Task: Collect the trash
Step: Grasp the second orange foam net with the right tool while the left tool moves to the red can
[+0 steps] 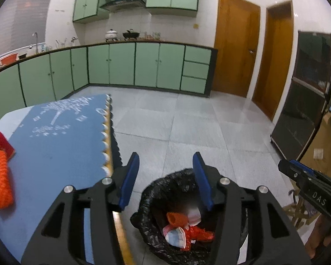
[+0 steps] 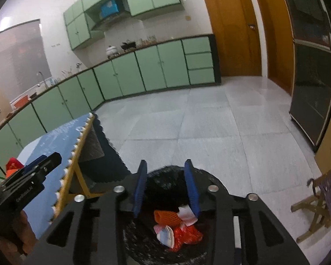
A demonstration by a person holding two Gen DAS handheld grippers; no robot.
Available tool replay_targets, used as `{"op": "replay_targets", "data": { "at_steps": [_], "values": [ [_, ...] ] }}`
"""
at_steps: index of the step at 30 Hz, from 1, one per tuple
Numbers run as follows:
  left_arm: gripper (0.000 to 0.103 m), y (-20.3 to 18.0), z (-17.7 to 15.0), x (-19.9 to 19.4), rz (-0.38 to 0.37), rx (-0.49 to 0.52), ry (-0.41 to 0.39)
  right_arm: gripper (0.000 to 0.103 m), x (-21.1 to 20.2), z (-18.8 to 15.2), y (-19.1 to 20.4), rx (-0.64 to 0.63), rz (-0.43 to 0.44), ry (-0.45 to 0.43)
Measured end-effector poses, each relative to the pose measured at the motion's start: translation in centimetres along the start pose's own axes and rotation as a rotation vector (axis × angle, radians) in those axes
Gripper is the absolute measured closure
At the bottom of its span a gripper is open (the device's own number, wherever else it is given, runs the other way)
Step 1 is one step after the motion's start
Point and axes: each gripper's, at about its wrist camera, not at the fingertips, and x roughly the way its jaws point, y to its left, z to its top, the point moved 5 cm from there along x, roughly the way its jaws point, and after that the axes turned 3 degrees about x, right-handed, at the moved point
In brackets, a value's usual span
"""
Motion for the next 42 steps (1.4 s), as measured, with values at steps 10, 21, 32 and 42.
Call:
{"op": "replay_targets", "data": {
  "at_steps": [10,21,32,42],
  "values": [
    [0.039,13.9,-0.6,-10.0,0.239,-0.083,-0.058,0.022,-2.1,-0.3,13.5,-0.098,0.241,-0.021],
    [0.038,30.4,-5.1,-19.7,0.569,-0.211,-0.017,0.02,1.3,-6.9,32.2,-0.255,0.485,0.145],
    [0.038,35.8,-7.0,-22.8,0.651,-0.295,-0.005,0.023,5.2,-12.6,38.5,-0.32,0.517,0.304],
    [0.036,34.6,-7.6,-21.2,0.594,-0.298,0.018,0.081,6.4,-13.4,39.4,-0.327,0.569,0.342]
  ]
}}
